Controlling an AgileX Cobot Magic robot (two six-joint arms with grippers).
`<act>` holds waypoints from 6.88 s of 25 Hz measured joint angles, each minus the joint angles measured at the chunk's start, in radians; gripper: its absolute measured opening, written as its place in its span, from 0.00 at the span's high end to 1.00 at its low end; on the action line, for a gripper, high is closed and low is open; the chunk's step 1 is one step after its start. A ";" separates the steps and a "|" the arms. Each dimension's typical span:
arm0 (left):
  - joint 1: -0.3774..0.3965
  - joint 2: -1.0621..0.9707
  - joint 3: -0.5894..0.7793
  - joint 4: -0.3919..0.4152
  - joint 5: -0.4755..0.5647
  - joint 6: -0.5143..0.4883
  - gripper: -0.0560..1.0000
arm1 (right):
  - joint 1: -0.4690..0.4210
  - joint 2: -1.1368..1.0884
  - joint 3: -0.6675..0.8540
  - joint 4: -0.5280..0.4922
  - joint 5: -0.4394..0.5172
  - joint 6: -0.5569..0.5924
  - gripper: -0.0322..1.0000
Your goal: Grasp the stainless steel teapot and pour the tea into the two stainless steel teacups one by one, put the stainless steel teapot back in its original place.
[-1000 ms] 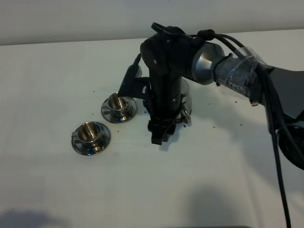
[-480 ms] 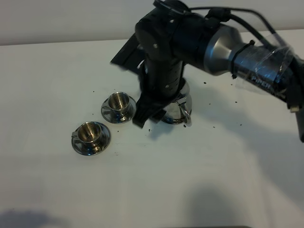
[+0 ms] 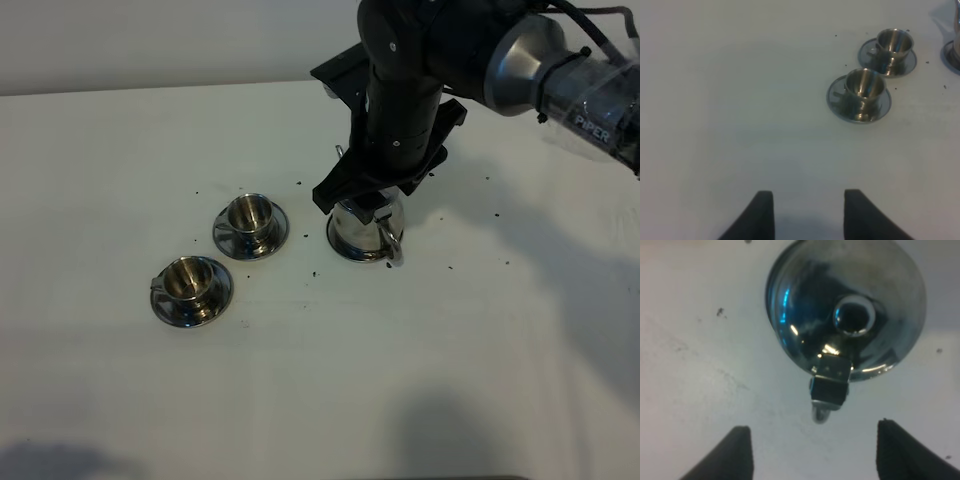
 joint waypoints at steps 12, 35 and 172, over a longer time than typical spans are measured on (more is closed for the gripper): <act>0.000 0.000 0.000 0.000 0.000 0.000 0.60 | 0.000 0.073 0.000 0.028 0.000 0.058 0.47; 0.000 0.000 0.000 0.000 0.000 0.001 0.60 | -0.029 0.174 0.000 0.000 -0.067 0.095 0.47; 0.000 0.000 0.000 0.000 0.000 0.001 0.60 | 0.258 0.264 -0.076 -1.155 -0.095 -0.637 0.79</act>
